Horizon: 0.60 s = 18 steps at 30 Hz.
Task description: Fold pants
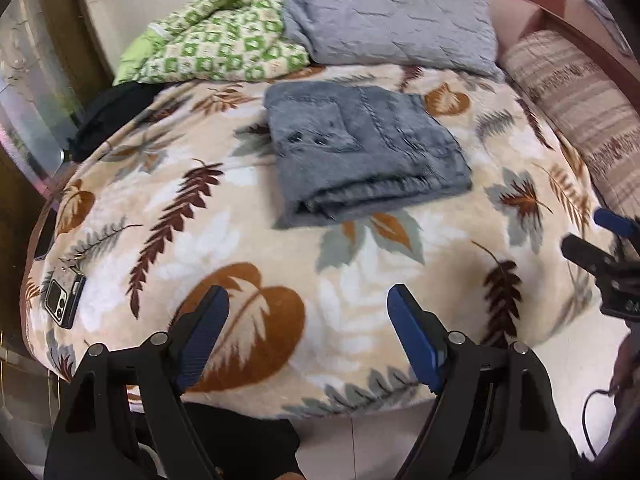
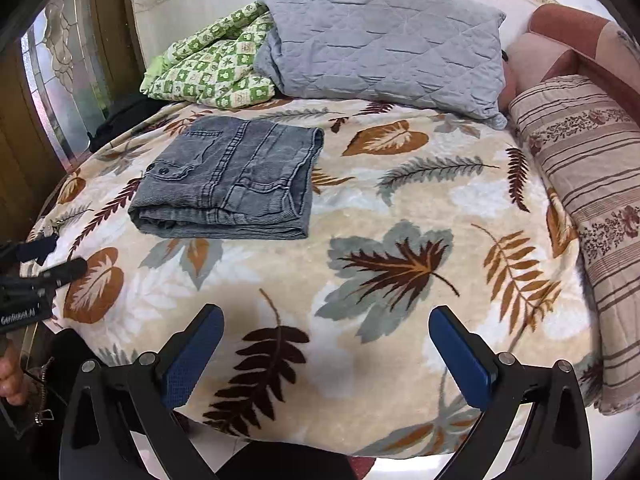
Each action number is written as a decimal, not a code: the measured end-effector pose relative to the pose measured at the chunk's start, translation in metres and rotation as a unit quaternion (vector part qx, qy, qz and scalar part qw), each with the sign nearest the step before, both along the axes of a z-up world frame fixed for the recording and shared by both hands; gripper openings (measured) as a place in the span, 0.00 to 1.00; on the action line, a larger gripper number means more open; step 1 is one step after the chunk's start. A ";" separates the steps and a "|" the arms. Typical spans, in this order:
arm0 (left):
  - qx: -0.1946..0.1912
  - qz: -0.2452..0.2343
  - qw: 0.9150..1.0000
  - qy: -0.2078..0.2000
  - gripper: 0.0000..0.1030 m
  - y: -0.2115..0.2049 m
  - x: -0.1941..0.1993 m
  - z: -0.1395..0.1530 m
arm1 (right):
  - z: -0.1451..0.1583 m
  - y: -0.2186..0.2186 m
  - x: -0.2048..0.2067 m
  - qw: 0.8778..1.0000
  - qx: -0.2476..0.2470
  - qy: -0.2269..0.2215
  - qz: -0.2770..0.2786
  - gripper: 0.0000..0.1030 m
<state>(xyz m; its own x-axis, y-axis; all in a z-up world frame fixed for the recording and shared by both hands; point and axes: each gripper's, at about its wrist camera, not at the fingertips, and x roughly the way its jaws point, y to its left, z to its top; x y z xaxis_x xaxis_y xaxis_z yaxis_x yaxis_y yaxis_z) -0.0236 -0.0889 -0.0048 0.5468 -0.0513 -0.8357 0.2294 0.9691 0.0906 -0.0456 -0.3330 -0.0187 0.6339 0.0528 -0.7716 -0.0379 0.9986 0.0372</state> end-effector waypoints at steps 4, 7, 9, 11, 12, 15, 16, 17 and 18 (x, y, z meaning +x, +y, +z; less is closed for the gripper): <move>-0.002 -0.010 1.000 0.008 0.80 -0.005 -0.007 0.001 | 0.001 0.003 0.001 1.000 0.007 0.003 0.003 1.00; -0.002 -0.016 1.000 0.009 0.80 -0.008 -0.011 0.004 | 0.006 0.006 0.000 1.000 0.009 -0.002 0.004 1.00; -0.003 -0.016 1.000 0.000 0.80 -0.009 -0.013 0.010 | 0.009 0.007 0.000 1.000 0.010 -0.006 0.005 1.00; -0.003 -0.014 1.000 -0.011 0.80 -0.010 -0.015 0.018 | 0.011 0.007 0.000 1.000 0.014 -0.007 0.007 1.00; -0.003 -0.015 1.000 -0.016 0.80 -0.010 -0.016 0.022 | 0.013 0.008 0.001 1.000 0.014 -0.007 0.009 1.00; 0.002 -0.015 0.999 -0.030 0.80 -0.013 -0.022 0.033 | 0.016 0.009 0.002 1.000 0.012 -0.009 0.012 1.00; 0.005 -0.014 0.999 -0.031 0.80 -0.014 -0.023 0.034 | 0.018 0.009 0.003 1.000 0.012 -0.010 0.013 1.00; 0.010 -0.013 0.999 -0.031 0.80 -0.014 -0.024 0.036 | 0.019 0.010 0.003 1.000 0.012 -0.011 0.014 1.00; 0.015 -0.012 0.999 -0.030 0.80 -0.014 -0.024 0.036 | 0.020 0.012 0.003 1.000 0.011 -0.012 0.016 1.00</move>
